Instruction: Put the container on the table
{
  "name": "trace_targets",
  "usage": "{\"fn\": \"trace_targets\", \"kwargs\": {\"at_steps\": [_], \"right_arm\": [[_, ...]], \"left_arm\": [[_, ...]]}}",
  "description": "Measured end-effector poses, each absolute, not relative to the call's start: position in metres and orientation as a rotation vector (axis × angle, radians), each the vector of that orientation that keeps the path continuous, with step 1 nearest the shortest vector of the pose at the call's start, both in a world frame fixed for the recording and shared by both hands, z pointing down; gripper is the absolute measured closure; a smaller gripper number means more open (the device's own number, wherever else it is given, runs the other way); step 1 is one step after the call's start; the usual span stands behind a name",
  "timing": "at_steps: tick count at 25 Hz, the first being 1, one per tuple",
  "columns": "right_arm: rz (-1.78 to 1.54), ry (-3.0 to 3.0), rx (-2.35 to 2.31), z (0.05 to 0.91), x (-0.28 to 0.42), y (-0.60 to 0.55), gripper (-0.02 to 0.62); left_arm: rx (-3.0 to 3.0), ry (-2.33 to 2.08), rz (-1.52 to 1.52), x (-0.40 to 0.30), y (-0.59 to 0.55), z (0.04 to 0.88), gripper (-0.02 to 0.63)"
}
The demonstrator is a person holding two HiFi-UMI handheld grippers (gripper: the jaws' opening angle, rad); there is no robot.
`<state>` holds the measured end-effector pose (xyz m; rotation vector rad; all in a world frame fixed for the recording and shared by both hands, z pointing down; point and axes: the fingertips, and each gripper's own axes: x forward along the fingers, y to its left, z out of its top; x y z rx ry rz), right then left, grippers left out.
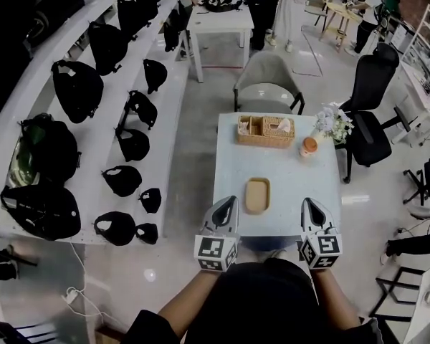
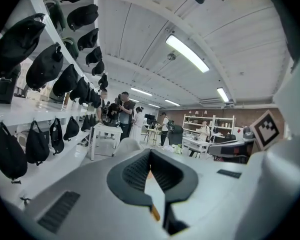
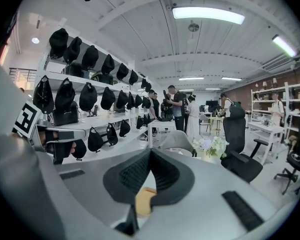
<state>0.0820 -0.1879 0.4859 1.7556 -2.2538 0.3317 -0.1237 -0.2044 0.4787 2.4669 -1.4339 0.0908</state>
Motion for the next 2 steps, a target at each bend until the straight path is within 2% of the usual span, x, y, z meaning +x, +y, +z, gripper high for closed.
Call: {"fn": "trace_targets", "kwargs": {"at_steps": [2], "right_arm": [[0.340,-2.252,1.759,0.4871,0.0779,-0.1872,0.597]], "left_arm": [[2.471,-1.429,0.062,-0.1286,-0.2029,0.4773,0.597]]}}
